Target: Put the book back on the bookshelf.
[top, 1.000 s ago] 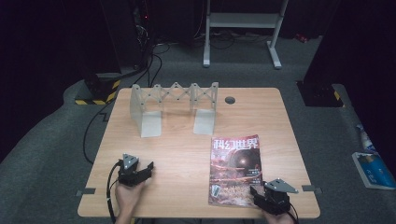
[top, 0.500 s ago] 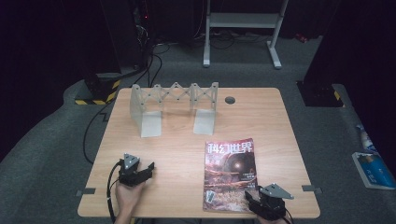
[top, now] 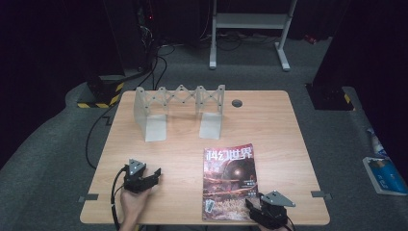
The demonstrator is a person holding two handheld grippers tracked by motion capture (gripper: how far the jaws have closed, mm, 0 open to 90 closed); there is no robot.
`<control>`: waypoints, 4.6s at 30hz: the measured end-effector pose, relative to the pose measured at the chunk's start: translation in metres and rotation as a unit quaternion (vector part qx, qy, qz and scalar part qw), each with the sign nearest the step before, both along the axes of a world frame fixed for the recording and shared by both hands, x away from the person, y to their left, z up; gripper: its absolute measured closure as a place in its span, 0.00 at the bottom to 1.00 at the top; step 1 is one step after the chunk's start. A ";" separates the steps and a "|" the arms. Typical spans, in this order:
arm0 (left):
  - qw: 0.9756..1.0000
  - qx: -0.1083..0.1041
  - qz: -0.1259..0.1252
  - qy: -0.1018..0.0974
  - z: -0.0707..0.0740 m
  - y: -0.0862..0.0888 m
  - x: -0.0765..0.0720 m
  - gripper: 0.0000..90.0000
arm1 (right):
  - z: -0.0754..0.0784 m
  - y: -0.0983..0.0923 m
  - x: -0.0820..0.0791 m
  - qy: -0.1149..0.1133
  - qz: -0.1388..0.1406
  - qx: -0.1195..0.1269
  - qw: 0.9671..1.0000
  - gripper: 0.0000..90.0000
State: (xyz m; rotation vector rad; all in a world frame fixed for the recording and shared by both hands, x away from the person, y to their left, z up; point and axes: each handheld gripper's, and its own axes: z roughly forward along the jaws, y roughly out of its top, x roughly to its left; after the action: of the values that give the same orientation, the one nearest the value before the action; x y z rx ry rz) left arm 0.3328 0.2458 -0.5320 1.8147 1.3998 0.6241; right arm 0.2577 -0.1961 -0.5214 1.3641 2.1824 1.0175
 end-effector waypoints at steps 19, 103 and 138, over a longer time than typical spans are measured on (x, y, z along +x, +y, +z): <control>0.999 -0.015 -0.035 -0.002 0.004 -0.028 -0.001 0.35 | -0.002 0.029 0.002 0.002 0.018 0.014 1.000 0.48; 0.996 -0.017 -0.089 -0.001 -0.001 -0.099 0.014 0.34 | 0.024 0.065 0.112 0.053 0.071 0.017 0.996 0.65; 0.997 -0.016 -0.080 -0.004 -0.002 -0.102 0.014 0.34 | 0.015 0.082 0.158 0.103 0.047 0.032 0.993 0.48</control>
State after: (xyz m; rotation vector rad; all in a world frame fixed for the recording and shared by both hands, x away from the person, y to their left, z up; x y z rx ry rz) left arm 0.3463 0.1440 -0.5339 1.8752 1.2371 0.5211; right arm 0.4161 -0.1144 -0.5068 1.4656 2.4026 1.0275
